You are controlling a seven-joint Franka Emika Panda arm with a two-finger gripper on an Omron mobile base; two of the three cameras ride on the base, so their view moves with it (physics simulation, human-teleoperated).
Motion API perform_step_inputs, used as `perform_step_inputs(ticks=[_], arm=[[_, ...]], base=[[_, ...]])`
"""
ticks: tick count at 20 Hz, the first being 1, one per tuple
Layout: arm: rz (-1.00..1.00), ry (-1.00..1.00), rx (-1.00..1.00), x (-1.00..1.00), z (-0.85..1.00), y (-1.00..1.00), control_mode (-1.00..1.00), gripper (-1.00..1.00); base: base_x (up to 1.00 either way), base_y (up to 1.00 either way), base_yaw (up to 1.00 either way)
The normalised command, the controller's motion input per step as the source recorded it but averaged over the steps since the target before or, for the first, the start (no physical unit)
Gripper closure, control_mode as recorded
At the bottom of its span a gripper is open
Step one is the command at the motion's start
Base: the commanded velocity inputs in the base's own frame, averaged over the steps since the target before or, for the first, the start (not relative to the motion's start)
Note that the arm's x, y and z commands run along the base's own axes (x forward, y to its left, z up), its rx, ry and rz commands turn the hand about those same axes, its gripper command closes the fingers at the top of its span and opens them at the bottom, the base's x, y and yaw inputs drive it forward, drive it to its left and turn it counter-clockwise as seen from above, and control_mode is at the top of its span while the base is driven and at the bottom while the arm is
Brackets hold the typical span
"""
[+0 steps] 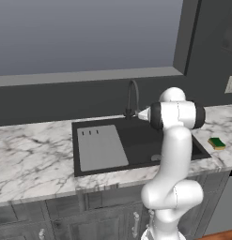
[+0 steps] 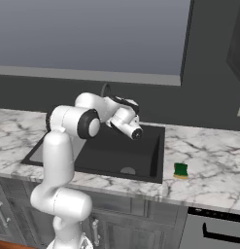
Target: Soak the sponge with water for a few seconds and then drop it inside the sink.
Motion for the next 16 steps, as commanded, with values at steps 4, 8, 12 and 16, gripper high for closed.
perform_step_inputs(ticks=[4, 8, 12, 16], arm=[[0.00, 0.00, 0.00, 0.19, -0.02, 0.00, -1.00, -1.00], [0.00, 0.00, 0.00, 0.19, -0.03, 0.00, -1.00, -1.00], [0.00, 0.00, 0.00, 0.13, -0.01, 0.00, -1.00, -1.00], [0.00, 0.00, 0.00, 0.11, -0.01, 0.00, -1.00, -1.00]], base=[[0.00, 0.00, 0.00], [0.00, 0.00, 0.00], [0.00, 0.00, 0.00], [0.00, 0.00, 0.00]])
